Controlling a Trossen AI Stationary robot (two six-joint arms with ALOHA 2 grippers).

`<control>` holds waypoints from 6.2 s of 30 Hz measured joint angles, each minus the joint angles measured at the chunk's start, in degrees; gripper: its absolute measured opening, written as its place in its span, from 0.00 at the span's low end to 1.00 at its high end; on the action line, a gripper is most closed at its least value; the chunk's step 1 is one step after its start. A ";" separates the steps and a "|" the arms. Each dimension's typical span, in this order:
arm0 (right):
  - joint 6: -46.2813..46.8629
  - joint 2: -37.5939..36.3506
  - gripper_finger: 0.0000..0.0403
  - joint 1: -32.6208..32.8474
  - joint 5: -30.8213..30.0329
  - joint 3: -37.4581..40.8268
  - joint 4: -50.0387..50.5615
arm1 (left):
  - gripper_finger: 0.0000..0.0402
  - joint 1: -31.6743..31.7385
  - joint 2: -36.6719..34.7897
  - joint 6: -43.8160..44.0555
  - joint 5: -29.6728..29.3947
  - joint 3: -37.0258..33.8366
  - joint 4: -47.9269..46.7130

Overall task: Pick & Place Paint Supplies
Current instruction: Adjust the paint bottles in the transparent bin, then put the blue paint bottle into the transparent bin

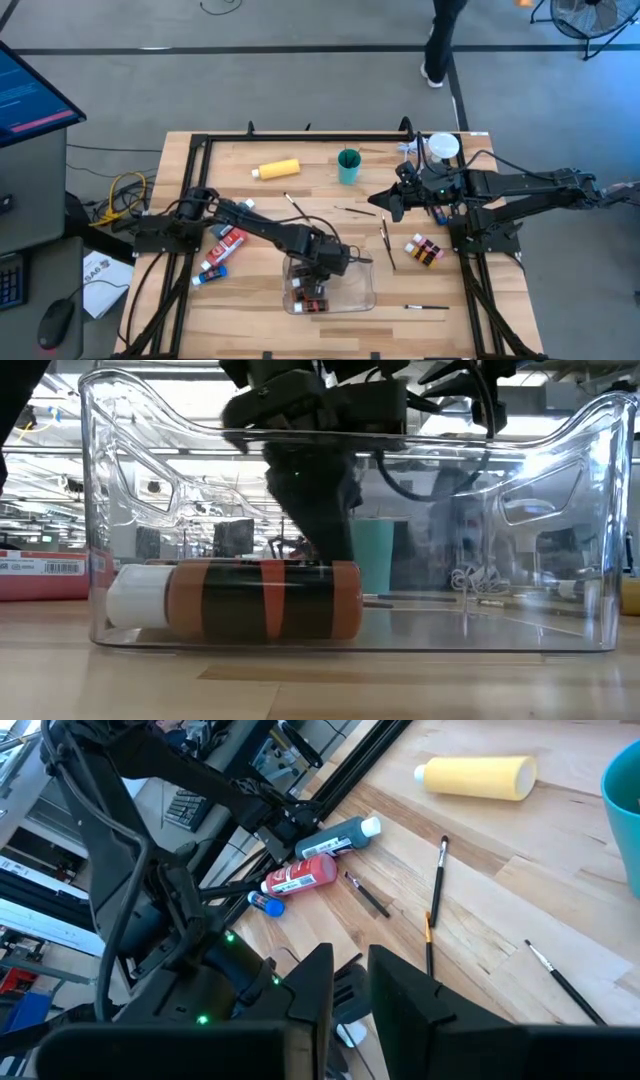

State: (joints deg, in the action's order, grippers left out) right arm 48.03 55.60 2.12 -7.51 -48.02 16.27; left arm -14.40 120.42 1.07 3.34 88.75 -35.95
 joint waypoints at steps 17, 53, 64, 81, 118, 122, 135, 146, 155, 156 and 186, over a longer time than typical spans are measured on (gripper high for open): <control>0.00 0.01 0.15 0.00 0.00 -0.01 0.00 | 0.00 -1.73 -0.31 -0.47 -2.96 3.27 -1.45; 0.57 0.01 0.15 0.10 0.33 0.00 -0.02 | 0.00 3.24 -14.82 9.44 -20.83 8.70 8.69; 0.48 0.00 0.15 0.10 1.44 -0.01 -0.02 | 0.00 3.35 -14.80 9.91 -21.10 7.64 9.38; 0.48 -0.01 0.15 0.10 1.60 0.01 -0.02 | 0.00 3.35 -14.80 10.37 -21.36 7.58 10.09; 0.48 0.00 0.15 0.10 1.57 0.01 0.00 | 0.00 3.63 -14.73 10.37 -22.32 7.58 11.57; 0.46 -0.01 0.15 0.10 1.57 0.01 0.00 | 0.00 3.88 -14.73 10.35 -22.32 7.58 11.62; 0.48 0.00 0.15 0.05 1.55 0.00 0.00 | 0.00 5.12 -14.73 10.33 -22.24 7.57 12.61; 3.04 -0.01 0.15 0.04 1.53 0.00 -0.03 | 0.00 5.63 -15.20 9.91 -22.40 7.56 14.03; 3.04 -0.01 0.15 0.04 1.53 0.00 -0.04 | 0.00 5.07 -15.32 10.43 -22.43 7.56 15.13; 3.04 0.00 0.15 0.04 1.53 0.01 -0.04 | 0.00 4.98 -15.32 10.57 -22.43 7.56 15.13; -3.89 -0.16 0.15 0.08 7.64 -0.01 -3.87 | 0.00 8.03 -25.85 14.39 -18.47 7.56 17.27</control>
State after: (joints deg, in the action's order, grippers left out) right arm 44.14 55.44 2.20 0.13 -48.03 12.40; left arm -6.37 94.57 15.46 -15.13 96.31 -18.68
